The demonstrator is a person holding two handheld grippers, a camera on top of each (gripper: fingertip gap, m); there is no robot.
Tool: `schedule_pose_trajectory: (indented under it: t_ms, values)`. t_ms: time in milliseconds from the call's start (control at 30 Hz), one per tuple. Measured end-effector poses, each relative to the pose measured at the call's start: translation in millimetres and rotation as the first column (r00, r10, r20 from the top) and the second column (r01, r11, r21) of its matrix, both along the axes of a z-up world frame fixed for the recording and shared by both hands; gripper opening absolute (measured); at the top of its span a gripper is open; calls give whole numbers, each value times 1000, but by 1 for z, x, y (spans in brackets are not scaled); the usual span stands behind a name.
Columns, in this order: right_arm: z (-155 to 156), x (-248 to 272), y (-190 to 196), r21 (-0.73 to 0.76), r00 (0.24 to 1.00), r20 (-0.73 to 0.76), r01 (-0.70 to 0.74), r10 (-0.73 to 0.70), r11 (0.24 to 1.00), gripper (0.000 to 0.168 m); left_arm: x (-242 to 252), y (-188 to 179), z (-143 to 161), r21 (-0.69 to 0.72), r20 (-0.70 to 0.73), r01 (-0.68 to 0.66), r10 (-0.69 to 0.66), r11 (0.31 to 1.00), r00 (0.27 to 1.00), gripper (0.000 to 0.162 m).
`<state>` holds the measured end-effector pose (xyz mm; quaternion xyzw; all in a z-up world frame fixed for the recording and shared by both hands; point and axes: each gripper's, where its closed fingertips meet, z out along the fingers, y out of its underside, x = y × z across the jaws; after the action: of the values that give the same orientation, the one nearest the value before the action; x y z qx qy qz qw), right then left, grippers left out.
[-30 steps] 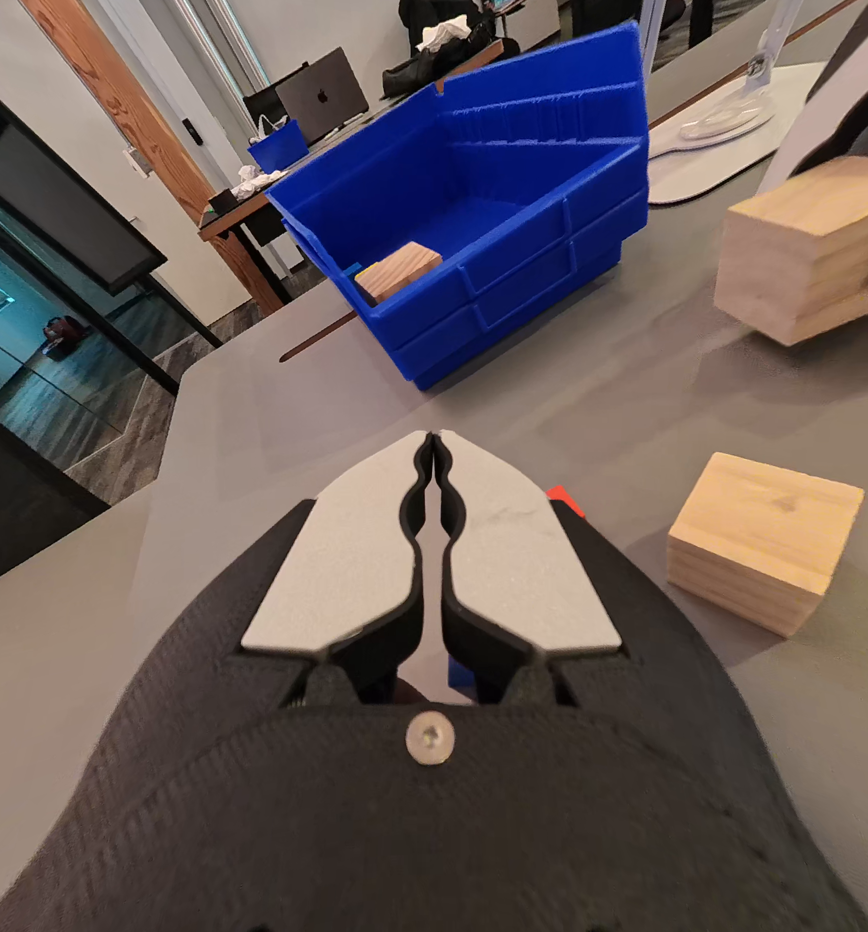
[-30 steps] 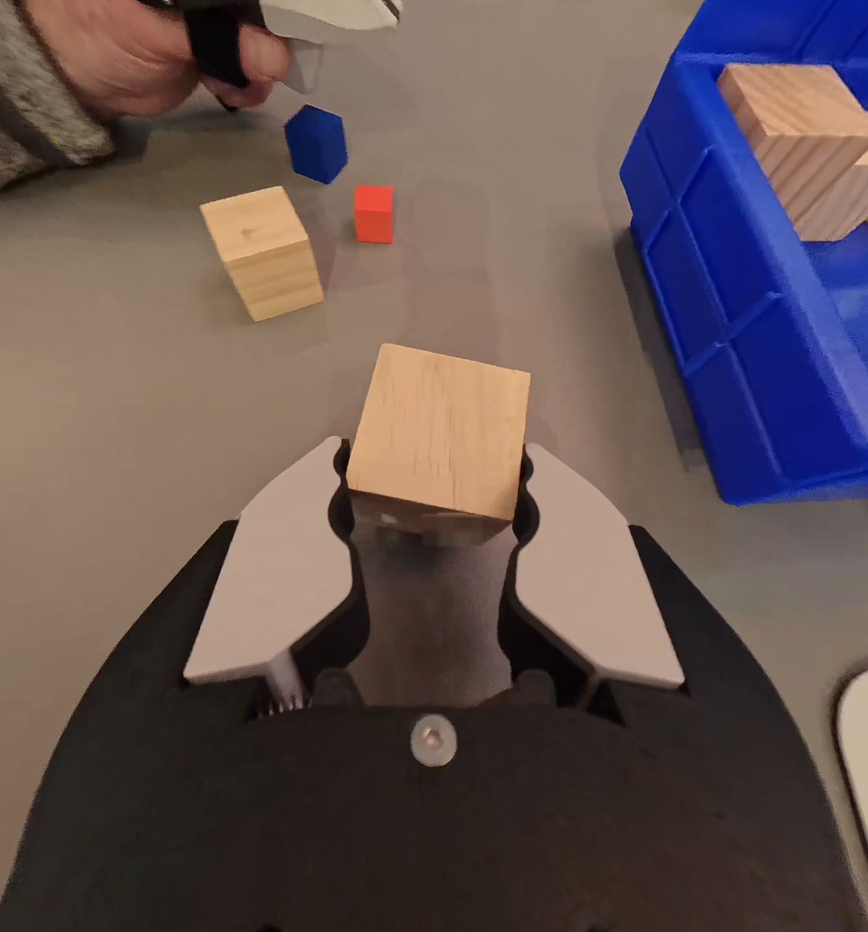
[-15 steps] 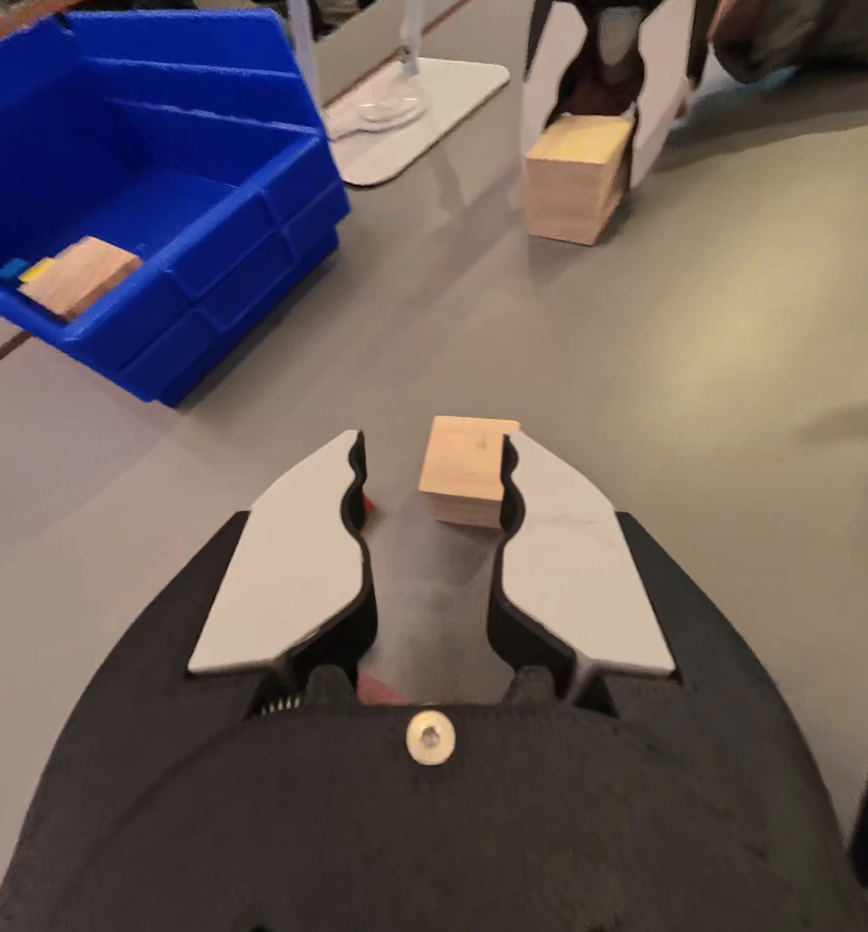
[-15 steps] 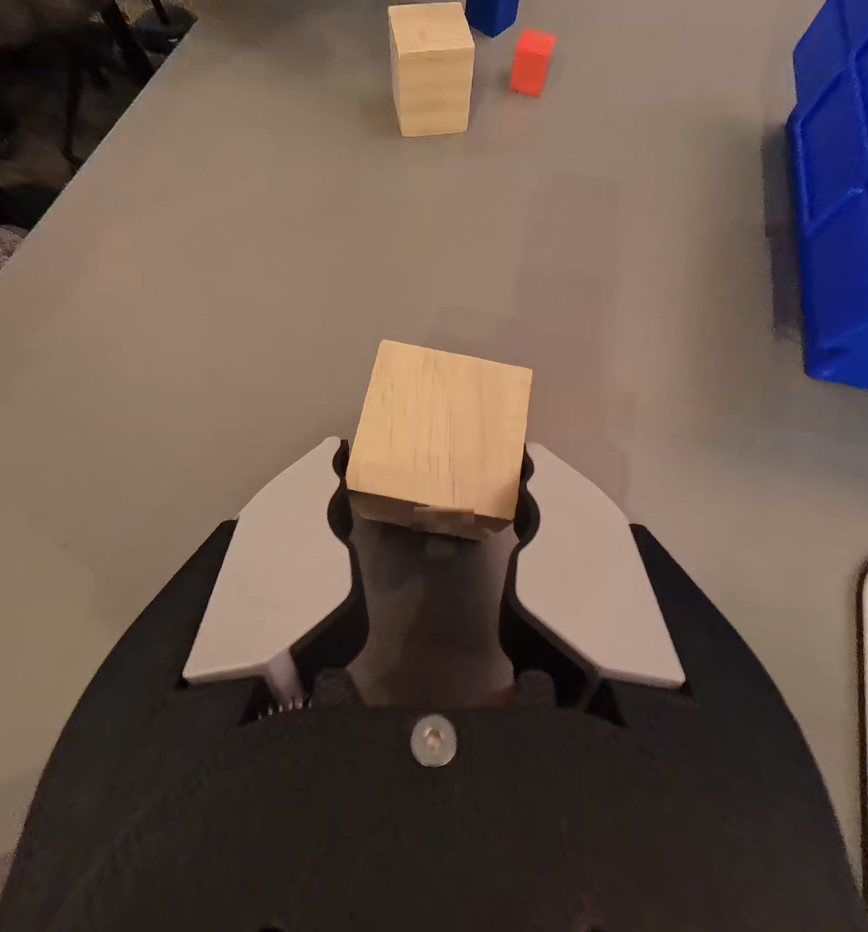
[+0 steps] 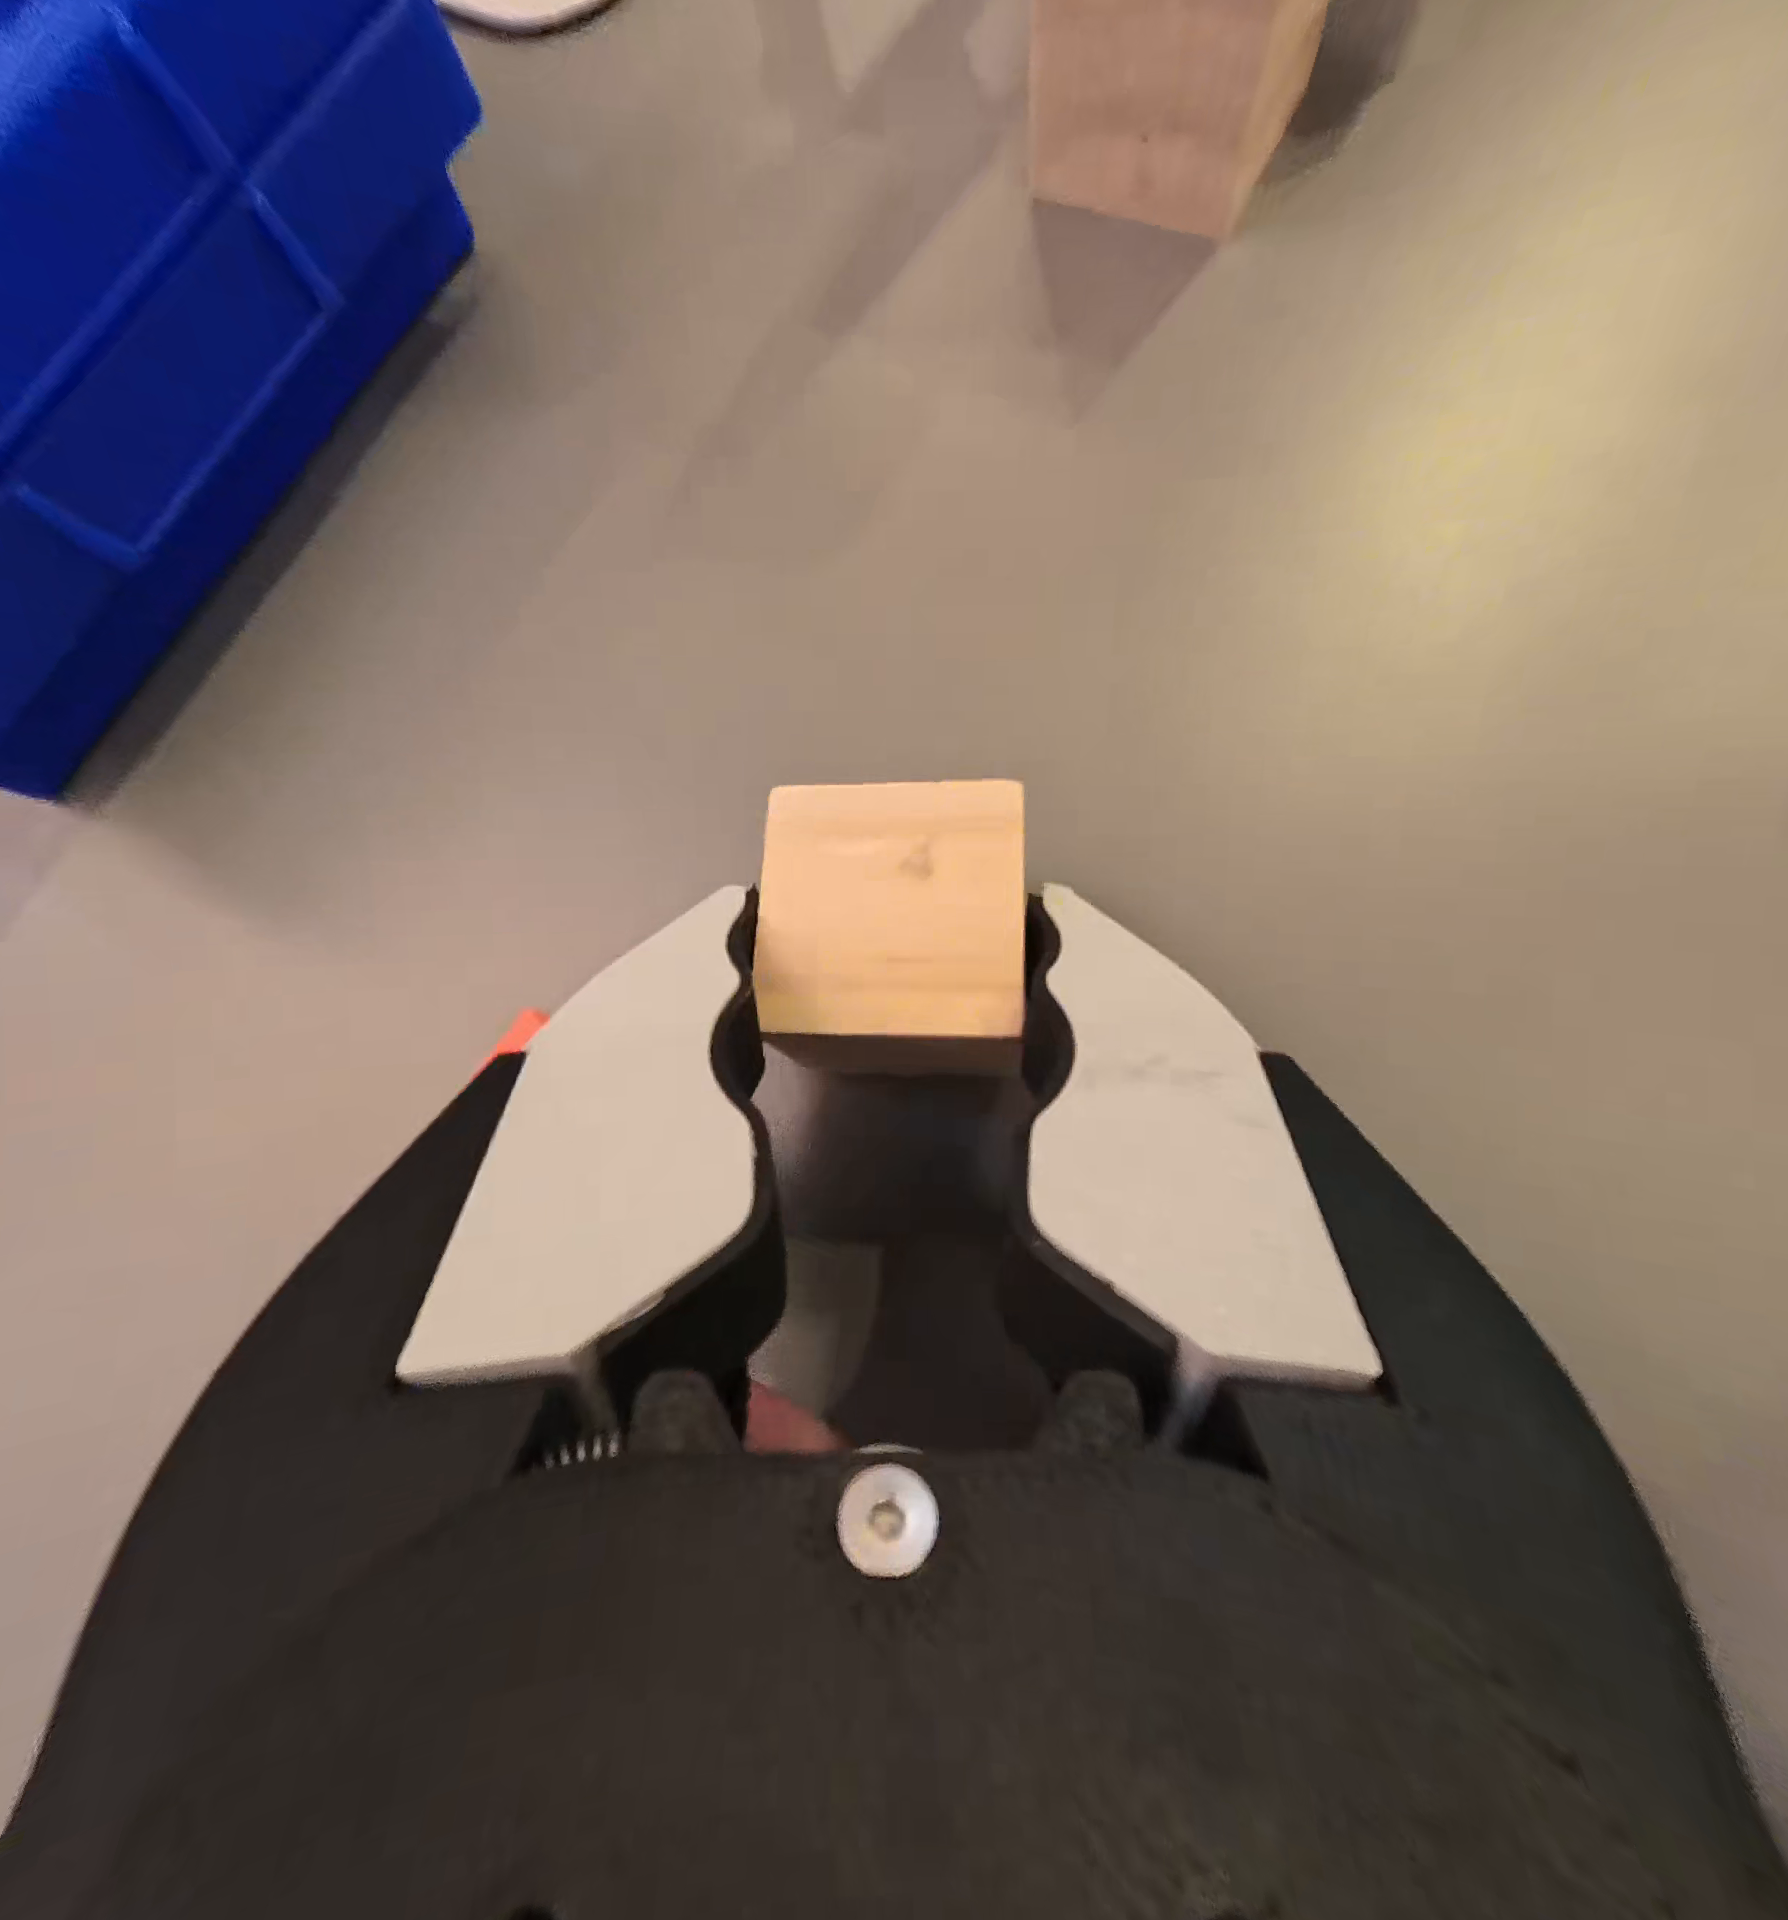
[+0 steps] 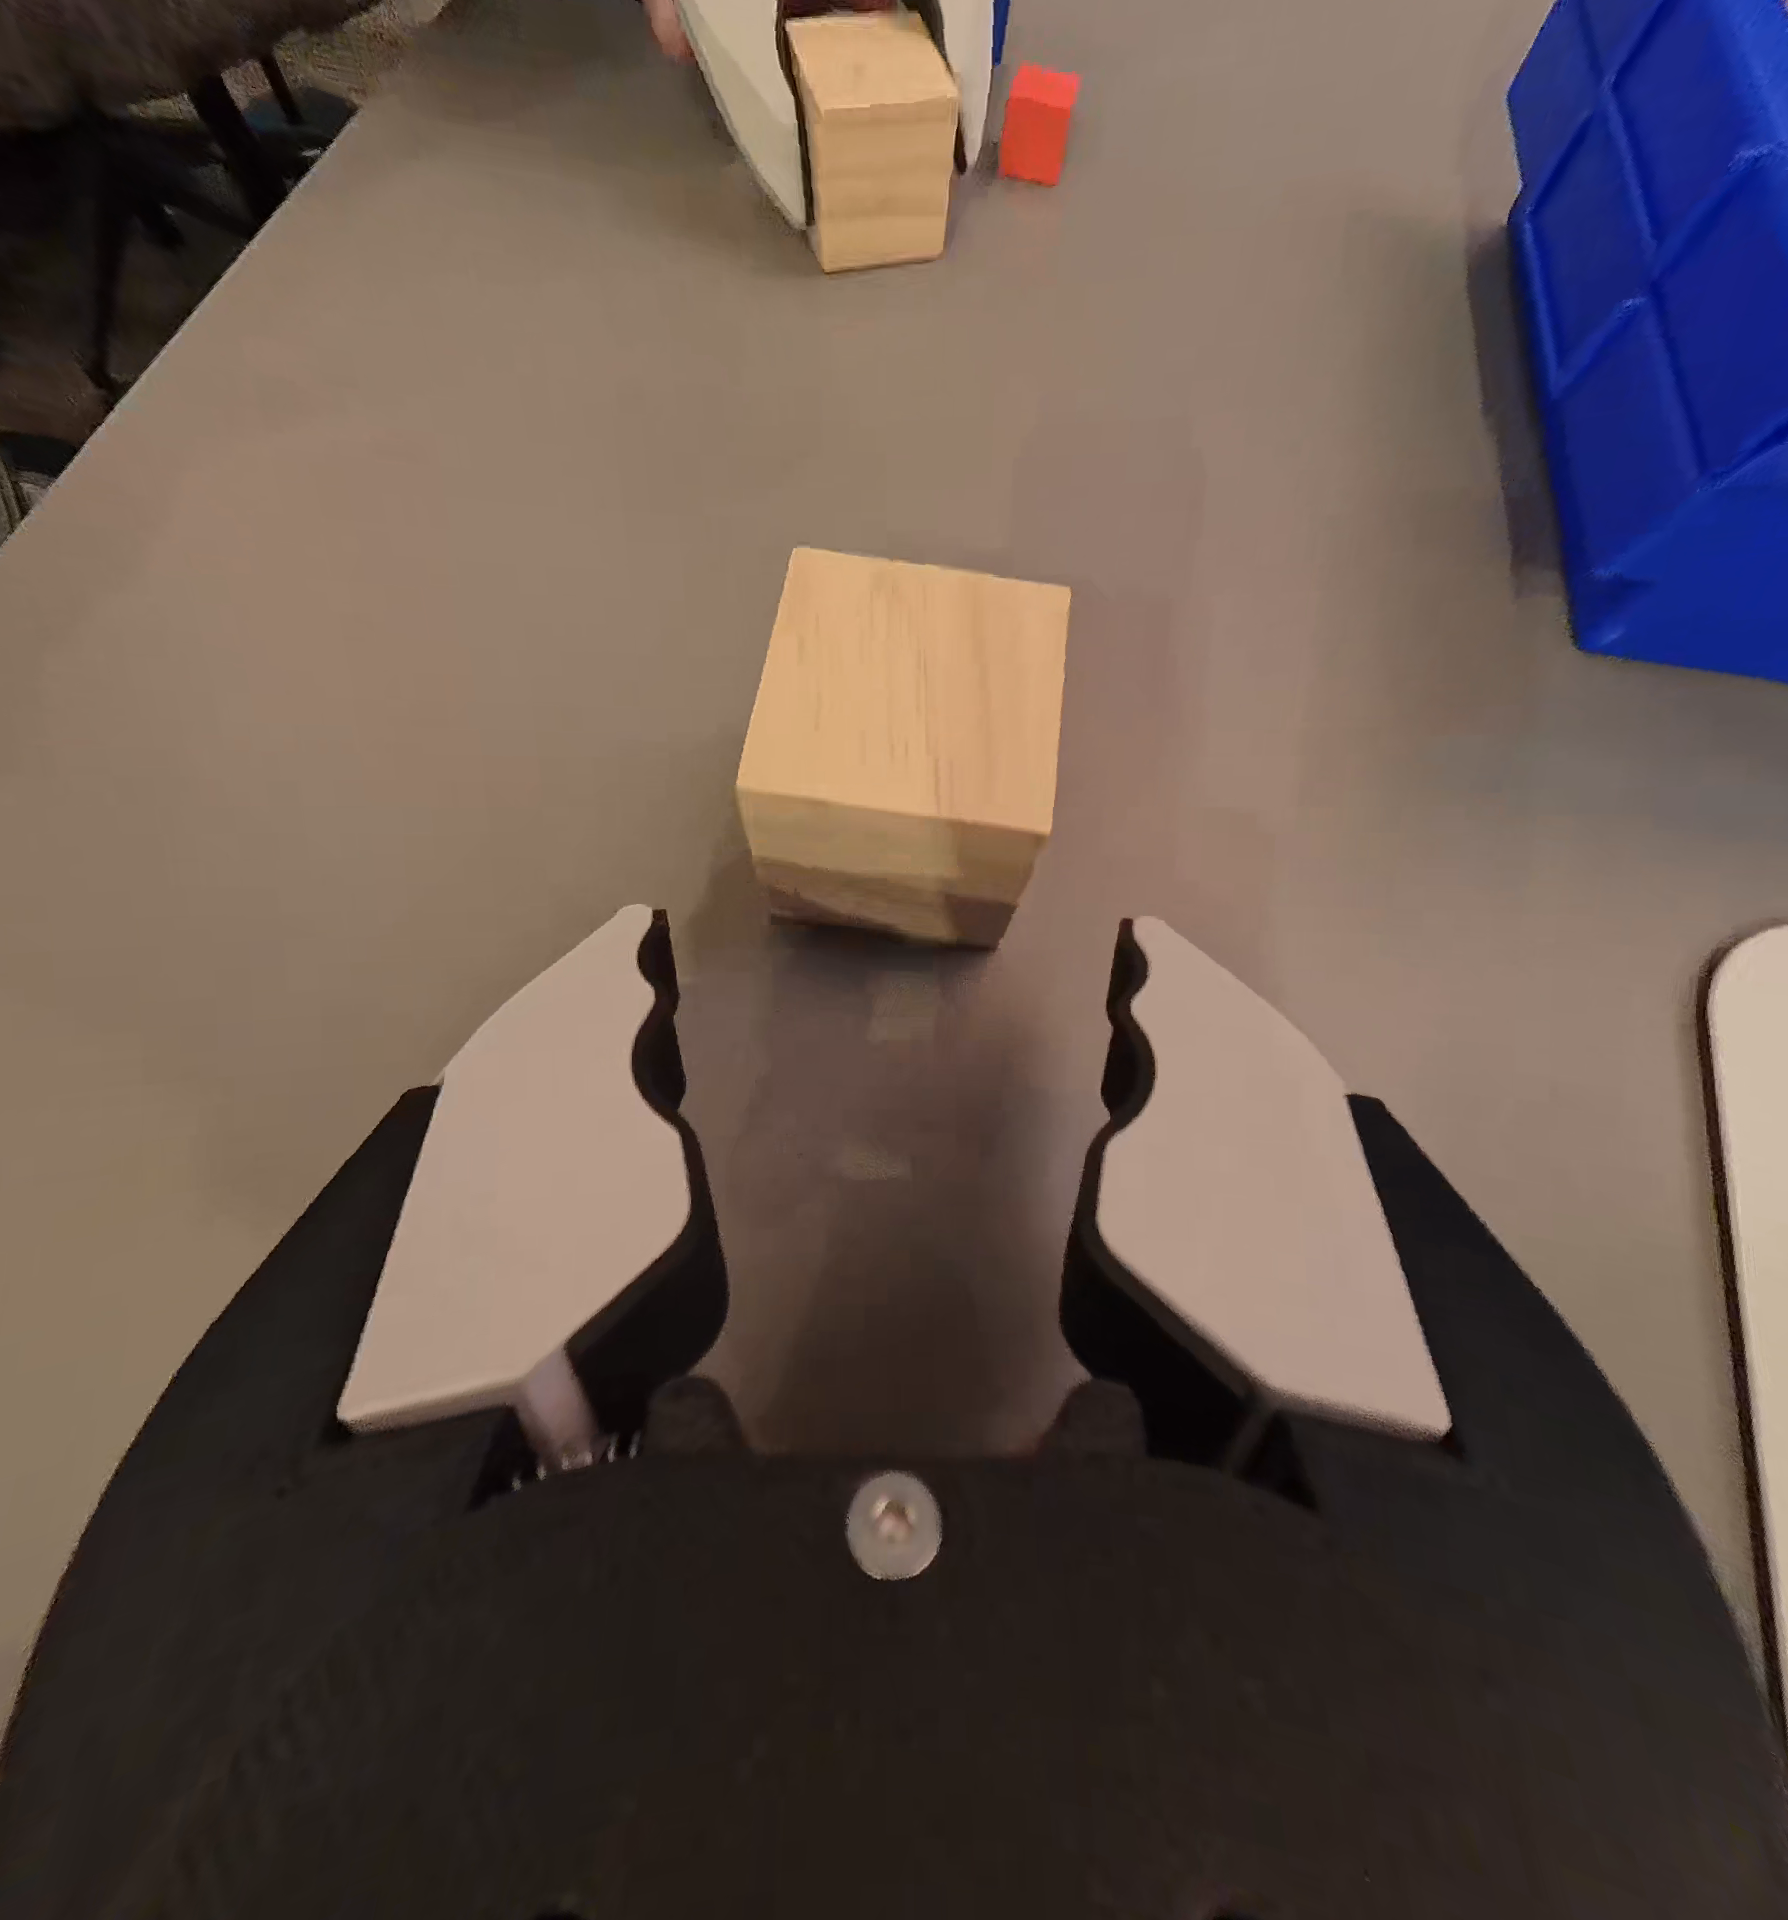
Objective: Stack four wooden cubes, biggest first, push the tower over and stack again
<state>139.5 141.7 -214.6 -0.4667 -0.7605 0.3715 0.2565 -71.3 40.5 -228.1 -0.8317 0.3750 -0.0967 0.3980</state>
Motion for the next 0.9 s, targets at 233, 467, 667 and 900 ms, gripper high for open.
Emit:
schedule_pose_trajectory:
  t_ms: [233,467,667,900]
  values:
    - [-5,14,12,23,1000,17,26,-26,999,81,75,30,55,139,54,127,-136,982,989,47]
    - [-9,15,11,29,999,38,13,-14,1000,78,167,70,66,129,38,330,-337,935,941,47]
    - [-10,15,10,25,999,45,8,-9,1000,76,193,92,55,49,-4,399,-399,916,917,47]
    - [-9,16,10,20,999,40,4,-5,1000,75,171,79,57,44,28,345,-347,938,938,84]
